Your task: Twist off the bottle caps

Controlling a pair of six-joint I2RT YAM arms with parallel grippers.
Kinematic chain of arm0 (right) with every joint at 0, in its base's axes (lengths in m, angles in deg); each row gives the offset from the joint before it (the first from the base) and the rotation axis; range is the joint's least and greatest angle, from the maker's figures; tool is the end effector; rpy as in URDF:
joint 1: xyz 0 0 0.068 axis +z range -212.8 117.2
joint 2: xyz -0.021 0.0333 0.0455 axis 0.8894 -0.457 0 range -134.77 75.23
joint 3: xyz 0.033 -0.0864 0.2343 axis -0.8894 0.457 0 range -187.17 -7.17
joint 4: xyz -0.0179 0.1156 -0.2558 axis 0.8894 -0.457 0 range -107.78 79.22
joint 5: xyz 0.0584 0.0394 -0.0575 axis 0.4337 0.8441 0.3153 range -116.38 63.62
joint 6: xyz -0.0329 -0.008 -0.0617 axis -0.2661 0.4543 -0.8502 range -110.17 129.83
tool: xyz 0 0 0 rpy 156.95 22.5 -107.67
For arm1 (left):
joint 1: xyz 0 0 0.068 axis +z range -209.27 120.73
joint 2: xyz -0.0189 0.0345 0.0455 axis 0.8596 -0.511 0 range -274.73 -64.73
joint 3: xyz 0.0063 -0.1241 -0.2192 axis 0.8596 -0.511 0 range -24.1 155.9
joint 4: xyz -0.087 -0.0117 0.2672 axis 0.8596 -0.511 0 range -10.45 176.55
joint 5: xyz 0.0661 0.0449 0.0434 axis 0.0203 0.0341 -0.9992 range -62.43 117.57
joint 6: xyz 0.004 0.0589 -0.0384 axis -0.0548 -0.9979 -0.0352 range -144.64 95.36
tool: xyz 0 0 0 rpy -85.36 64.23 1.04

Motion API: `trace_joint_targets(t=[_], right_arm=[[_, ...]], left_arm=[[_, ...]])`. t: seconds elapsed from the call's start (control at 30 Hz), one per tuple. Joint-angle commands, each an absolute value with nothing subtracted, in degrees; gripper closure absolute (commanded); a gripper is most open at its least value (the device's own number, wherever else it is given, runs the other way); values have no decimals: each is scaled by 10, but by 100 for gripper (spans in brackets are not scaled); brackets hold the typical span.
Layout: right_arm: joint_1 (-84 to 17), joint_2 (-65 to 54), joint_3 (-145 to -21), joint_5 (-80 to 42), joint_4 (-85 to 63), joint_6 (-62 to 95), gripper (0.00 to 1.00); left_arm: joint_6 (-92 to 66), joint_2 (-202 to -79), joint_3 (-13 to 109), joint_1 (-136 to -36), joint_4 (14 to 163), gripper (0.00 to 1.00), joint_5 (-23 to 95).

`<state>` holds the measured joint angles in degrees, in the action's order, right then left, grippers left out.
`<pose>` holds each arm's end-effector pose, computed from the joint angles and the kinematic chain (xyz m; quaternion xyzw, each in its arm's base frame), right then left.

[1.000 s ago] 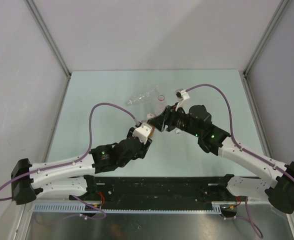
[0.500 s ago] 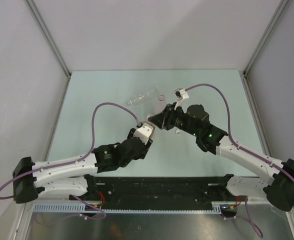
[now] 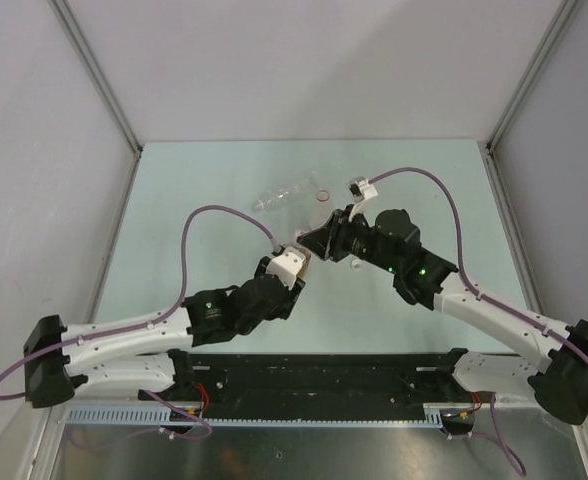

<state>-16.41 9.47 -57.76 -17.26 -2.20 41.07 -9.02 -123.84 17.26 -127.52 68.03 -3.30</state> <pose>0.2163 0.2401 0.3077 -0.1506 0.7307 0.4620 0.4795 0.1263 -0.2369 0.2244 0.2734 0.8241 -0.1145 0.4827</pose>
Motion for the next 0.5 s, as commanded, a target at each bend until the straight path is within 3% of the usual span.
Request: trace_joint_targets(t=[0.0,0.23,0.47], right_arm=[[-161,120,-602,-130,-20,352,100],[-162,138,-602,-61,-26,298,100],[-182,152,-601,67,-39,246,100]], left_arm=[[-81,-1212,167,-1279,718,100,-21],[-96,-1165,123,-1278,779,100,38],[-154,-1084,46,-1277,920,100,209]])
